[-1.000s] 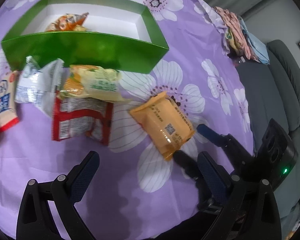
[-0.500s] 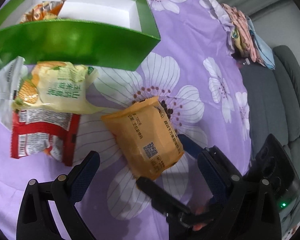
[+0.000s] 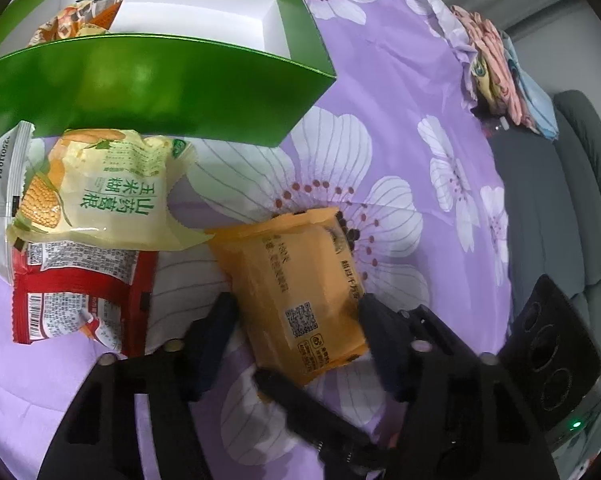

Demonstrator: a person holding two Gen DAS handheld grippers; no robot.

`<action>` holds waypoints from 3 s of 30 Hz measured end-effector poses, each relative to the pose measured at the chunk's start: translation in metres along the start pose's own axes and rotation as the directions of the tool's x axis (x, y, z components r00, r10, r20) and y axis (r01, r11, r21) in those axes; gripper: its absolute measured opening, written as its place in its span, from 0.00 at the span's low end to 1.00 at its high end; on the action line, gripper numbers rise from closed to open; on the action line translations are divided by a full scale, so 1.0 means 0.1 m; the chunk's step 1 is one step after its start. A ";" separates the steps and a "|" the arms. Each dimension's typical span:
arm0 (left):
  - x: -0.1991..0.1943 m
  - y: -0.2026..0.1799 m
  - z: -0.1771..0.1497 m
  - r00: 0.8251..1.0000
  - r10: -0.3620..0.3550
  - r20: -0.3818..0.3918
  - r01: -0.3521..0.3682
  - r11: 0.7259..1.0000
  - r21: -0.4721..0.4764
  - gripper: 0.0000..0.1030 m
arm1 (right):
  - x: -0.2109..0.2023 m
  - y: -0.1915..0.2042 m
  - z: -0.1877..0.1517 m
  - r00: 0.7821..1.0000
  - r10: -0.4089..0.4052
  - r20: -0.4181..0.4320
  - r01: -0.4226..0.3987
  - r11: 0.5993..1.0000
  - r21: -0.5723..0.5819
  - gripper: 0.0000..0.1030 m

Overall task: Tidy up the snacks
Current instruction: 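Grasp the orange pastry packet with the right gripper, then carry the pastry packet into the green box and open the right gripper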

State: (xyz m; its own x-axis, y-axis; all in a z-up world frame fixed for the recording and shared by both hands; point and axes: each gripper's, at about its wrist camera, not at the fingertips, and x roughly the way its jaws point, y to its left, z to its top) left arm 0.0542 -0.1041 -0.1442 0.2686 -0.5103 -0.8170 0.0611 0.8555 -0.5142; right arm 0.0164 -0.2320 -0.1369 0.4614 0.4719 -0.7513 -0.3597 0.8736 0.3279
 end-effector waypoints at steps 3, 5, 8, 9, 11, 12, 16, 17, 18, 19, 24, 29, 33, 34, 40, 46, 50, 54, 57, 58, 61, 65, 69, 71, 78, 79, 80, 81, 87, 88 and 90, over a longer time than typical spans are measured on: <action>-0.01 0.02 0.00 1.000 -0.011 0.002 0.011 1.000 -0.005 0.53 | 0.00 -0.05 0.01 1.000 -0.005 -0.002 0.005 1.000 0.024 0.62; -0.02 0.02 -0.01 1.000 -0.008 0.002 0.008 1.000 0.004 0.51 | -0.01 -0.07 0.01 1.000 0.002 -0.001 -0.002 0.999 0.036 0.62; -0.04 0.02 -0.03 1.000 -0.005 0.000 0.005 1.000 0.024 0.49 | -0.02 -0.03 0.00 1.000 -0.014 0.000 0.014 1.000 0.015 0.59; -0.06 0.01 -0.04 1.000 0.002 0.003 -0.002 0.999 0.033 0.49 | -0.02 -0.04 0.00 1.000 -0.011 0.002 0.011 1.000 0.013 0.57; -0.09 0.00 -0.06 1.000 0.004 0.008 -0.004 0.999 0.047 0.49 | -0.04 -0.04 -0.01 1.000 -0.003 0.003 0.003 1.000 0.014 0.57; -0.11 0.00 -0.07 1.000 0.009 0.012 -0.009 0.998 0.057 0.49 | -0.03 -0.03 0.00 1.000 -0.002 0.006 0.002 1.000 0.011 0.55; -0.23 -0.05 -0.11 0.999 0.021 0.041 -0.025 0.995 0.094 0.49 | -0.09 0.04 0.00 1.000 0.000 0.019 0.000 1.000 -0.006 0.54; -0.26 -0.06 -0.12 0.998 0.025 0.051 -0.030 0.994 0.102 0.49 | -0.11 0.06 0.00 1.000 0.000 0.024 0.000 1.000 -0.012 0.54; -0.30 -0.08 -0.13 0.998 0.031 0.062 -0.038 0.993 0.115 0.49 | -0.13 0.09 0.01 1.000 0.000 0.031 0.001 1.000 -0.021 0.54; -0.34 -0.09 -0.13 0.997 0.034 0.075 -0.043 0.991 0.125 0.49 | -0.15 0.12 0.02 0.999 -0.001 0.036 0.002 1.000 -0.030 0.54; -0.58 -0.12 -0.11 0.989 0.032 0.145 -0.055 0.987 0.152 0.49 | -0.24 0.29 0.14 0.997 -0.008 0.078 0.014 0.997 -0.080 0.53; -0.80 -0.13 -0.03 0.978 0.022 0.205 -0.057 0.984 0.166 0.49 | -0.31 0.45 0.30 0.993 -0.007 0.121 0.022 0.992 -0.123 0.53; -0.97 -0.10 0.09 0.968 0.018 0.252 -0.063 0.983 0.171 0.49 | -0.33 0.59 0.48 0.989 -0.002 0.150 0.027 0.986 -0.165 0.53; -1.00 -0.10 0.13 0.965 0.017 0.260 -0.064 0.983 0.171 0.49 | -0.34 0.62 0.52 0.988 0.000 0.156 0.027 0.985 -0.173 0.53; -1.26 -0.05 0.41 0.949 0.010 0.316 -0.068 0.982 0.176 0.49 | -0.32 0.77 0.87 0.979 0.014 0.205 0.032 0.974 -0.222 0.53; -1.43 -0.02 0.79 0.937 0.002 0.348 -0.069 0.981 0.182 0.49 | -0.27 0.86 1.25 0.966 0.010 0.259 0.060 0.964 -0.259 0.54; -1.46 0.02 0.99 0.933 0.001 0.360 -0.073 0.980 0.185 0.49 | -0.20 0.87 1.49 0.961 0.016 0.275 0.058 0.964 -0.259 0.54; -1.38 0.15 1.16 0.939 0.003 0.344 -0.064 0.984 0.165 0.49 | -0.05 0.85 1.66 0.965 0.016 0.262 0.054 0.964 -0.259 0.54; -1.26 0.30 1.26 0.948 0.006 0.317 -0.052 0.989 0.137 0.49 | 0.12 0.82 1.71 0.972 0.007 0.233 0.054 0.966 -0.254 0.54; -1.22 0.35 1.28 0.951 0.008 0.309 -0.050 0.990 0.128 0.49 | 0.18 0.81 1.72 0.975 0.007 0.223 0.051 0.967 -0.251 0.54; -1.08 0.49 1.33 0.957 0.016 0.289 -0.048 0.993 0.105 0.49 | 0.37 0.77 1.72 0.982 0.005 0.187 0.041 0.969 -0.242 0.54; -0.92 0.66 1.39 0.968 0.016 0.252 -0.035 0.997 0.068 0.49 | 0.60 0.72 1.70 0.991 0.001 0.136 0.030 0.974 -0.226 0.54; -0.79 0.76 1.41 0.973 0.029 0.227 -0.040 0.998 0.044 0.49 | 0.79 0.69 1.67 0.995 -0.011 0.094 0.032 0.975 -0.220 0.54; -0.75 0.78 1.42 0.975 0.038 0.220 -0.048 0.998 0.041 0.49 | 0.85 0.68 1.67 0.997 -0.013 0.077 0.029 0.977 -0.213 0.54; -0.67 0.84 1.43 0.978 0.057 0.198 -0.060 0.998 0.011 0.49 | 0.99 0.65 1.66 0.999 -0.020 0.034 0.026 0.978 -0.207 0.57; -0.67 0.83 1.43 0.977 0.063 0.202 -0.067 0.998 0.011 0.49 | 1.01 0.65 1.66 0.999 -0.018 0.027 0.023 0.978 -0.205 0.57; -0.67 0.82 1.42 0.976 0.068 0.205 -0.072 0.997 0.011 0.49 | 1.01 0.65 1.66 1.000 -0.016 0.023 0.021 0.979 -0.204 0.57; -0.67 0.82 1.43 0.976 0.073 0.206 -0.077 0.997 0.012 0.49 | 1.02 0.65 1.67 1.000 -0.016 0.021 0.020 0.979 -0.204 0.58; -0.72 0.78 1.41 0.969 0.120 0.218 -0.127 0.992 0.015 0.59 | 0.97 0.65 1.66 0.999 -0.033 0.024 0.038 0.977 -0.208 0.62; -0.74 0.77 1.40 0.967 0.125 0.223 -0.132 0.991 0.016 0.67 | 0.95 0.65 1.66 0.999 -0.039 0.027 0.044 0.977 -0.208 0.63; -0.80 0.75 1.38 0.960 0.136 0.244 -0.146 0.989 0.023 0.72 | 0.90 0.66 1.64 0.998 -0.051 0.036 0.058 0.976 -0.211 0.66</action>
State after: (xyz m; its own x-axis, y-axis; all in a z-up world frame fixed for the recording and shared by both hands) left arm 0.1698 0.0132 -0.0815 0.5010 -0.3521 -0.7905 0.0432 0.9225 -0.3835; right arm 0.1671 -0.1124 -0.0884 0.5085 0.4304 -0.7458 -0.4950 0.8548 0.1558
